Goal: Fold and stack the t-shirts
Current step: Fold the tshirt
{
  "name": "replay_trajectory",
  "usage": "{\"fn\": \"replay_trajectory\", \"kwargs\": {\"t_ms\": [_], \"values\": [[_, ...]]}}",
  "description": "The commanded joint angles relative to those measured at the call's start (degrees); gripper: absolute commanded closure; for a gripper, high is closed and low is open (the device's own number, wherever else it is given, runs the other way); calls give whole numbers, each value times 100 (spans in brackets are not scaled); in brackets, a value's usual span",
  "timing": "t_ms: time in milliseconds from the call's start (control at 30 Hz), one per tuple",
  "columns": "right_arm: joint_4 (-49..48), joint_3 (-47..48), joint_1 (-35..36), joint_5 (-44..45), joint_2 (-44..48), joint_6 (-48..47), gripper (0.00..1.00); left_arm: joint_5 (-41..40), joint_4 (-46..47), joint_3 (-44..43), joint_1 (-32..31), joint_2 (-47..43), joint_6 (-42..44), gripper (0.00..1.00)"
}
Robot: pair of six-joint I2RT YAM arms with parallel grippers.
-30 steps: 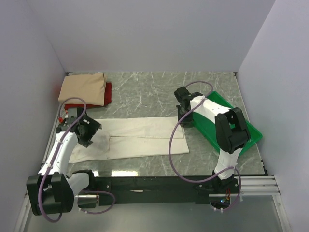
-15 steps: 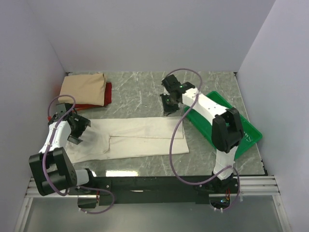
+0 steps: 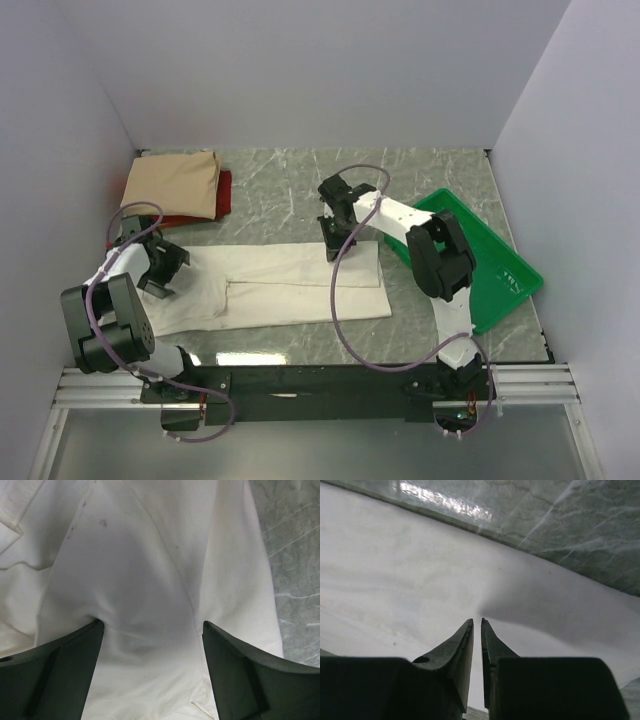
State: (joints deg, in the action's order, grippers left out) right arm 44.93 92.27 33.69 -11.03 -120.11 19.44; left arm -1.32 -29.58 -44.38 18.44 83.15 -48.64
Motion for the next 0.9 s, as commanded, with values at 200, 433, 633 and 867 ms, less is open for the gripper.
{"fn": "replay_trajectory", "kwargs": {"t_ms": [200, 433, 633, 867], "values": [[-423, -1420, -109, -14, 436, 420, 83, 1, 410, 96, -120, 640, 267, 15], [-266, -2256, -117, 153, 928, 736, 83, -421, 269, -114, -911, 921, 241, 15], [-99, -2916, -109, 171, 1438, 929, 83, -536, 242, -386, -1412, 1448, 162, 15], [-10, -3530, 23, 74, 1859, 1123, 83, -694, 181, -835, -2000, 1985, 39, 14]]}}
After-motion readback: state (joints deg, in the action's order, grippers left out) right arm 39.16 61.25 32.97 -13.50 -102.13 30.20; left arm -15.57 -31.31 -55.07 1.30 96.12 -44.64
